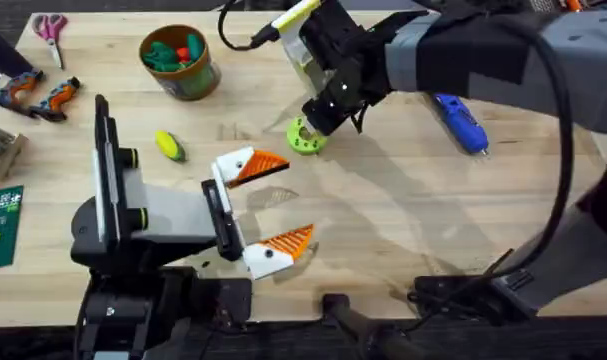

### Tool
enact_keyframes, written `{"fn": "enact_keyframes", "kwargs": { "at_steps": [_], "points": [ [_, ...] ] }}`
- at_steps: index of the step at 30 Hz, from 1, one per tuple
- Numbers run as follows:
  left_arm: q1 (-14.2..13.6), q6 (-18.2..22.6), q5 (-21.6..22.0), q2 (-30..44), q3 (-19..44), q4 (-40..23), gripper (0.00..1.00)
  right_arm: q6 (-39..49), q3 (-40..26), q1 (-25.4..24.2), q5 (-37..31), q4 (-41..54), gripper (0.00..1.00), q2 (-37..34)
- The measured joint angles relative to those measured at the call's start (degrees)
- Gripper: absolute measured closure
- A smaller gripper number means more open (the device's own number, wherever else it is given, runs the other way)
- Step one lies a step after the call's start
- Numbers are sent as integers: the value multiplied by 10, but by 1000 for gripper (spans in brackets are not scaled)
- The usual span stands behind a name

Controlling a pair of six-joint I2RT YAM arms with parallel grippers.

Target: Pick up the gripper from the table and insert it into the empty holder that is missing its gripper. Then pick up a screw, insert it into the mounting hole, and use the screwdriver to tighten it. Finally, clean up the table by picking up the vegetable and placing it into the bucket.

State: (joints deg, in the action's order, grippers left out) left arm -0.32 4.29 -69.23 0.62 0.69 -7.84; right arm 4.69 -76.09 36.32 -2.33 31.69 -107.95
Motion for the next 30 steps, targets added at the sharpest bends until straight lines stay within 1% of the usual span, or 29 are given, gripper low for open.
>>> {"fn": "enact_keyframes", "kwargs": {
  "at_steps": [2, 11, 15, 18, 22, 25, 27, 30],
  "points": [
    [0, 0, 0, 0, 0, 0, 15, -2, -2, 0, 0, 0, 993, -1],
    [0, 0, 0, 0, 0, 0, 15, -2, -3, 0, -2, 1, 994, -1],
    [0, 0, 0, 0, 0, 0, 15, -2, -20, 0, -2, 48, 995, 5],
    [0, 0, 0, 0, 0, 0, 15, -2, -54, 0, -2, 106, 995, 22],
    [0, 0, 0, 0, 0, 0, 15, -2, -135, 0, 7, 181, 995, 57],
    [0, 0, 0, 0, 0, 0, 15, -7, -184, 0, 27, 213, 995, 79],
    [0, 0, 0, 0, 0, 0, 15, -13, -204, 1, 37, 224, 995, 92],
    [0, 0, 0, 0, 0, 0, 15, -19, -215, 8, 42, 233, 995, 106]
  ]
}}
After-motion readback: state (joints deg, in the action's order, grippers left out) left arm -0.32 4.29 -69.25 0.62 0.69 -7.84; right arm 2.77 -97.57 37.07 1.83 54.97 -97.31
